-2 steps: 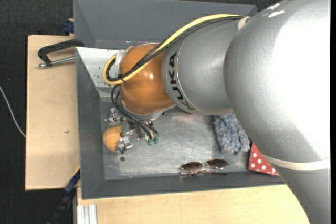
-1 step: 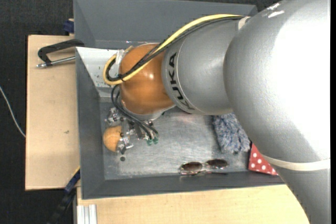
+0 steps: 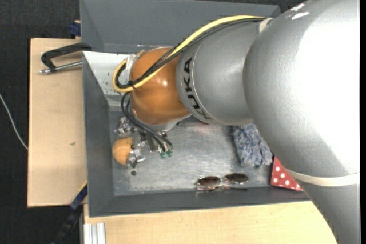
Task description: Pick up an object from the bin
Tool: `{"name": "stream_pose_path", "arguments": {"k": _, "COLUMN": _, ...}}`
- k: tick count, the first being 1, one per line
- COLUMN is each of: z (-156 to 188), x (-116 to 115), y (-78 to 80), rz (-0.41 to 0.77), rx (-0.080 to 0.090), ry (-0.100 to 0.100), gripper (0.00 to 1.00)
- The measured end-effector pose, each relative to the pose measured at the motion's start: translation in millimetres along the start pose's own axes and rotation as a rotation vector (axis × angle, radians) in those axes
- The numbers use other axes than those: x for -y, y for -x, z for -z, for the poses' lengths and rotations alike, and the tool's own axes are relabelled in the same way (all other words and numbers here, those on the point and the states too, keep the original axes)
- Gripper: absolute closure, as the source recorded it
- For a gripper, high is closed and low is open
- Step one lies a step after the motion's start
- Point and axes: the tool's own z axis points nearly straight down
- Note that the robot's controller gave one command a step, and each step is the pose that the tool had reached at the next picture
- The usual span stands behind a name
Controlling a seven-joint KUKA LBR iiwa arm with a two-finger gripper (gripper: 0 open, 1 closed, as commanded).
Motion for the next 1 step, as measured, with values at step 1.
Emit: {"name": "stream_pose_path", "arguments": {"k": 1, "z": 0.0, "x": 0.0, "y": 0.0, "rz": 0.000, "rx": 0.000, "ry": 0.000, "gripper": 1.00}}
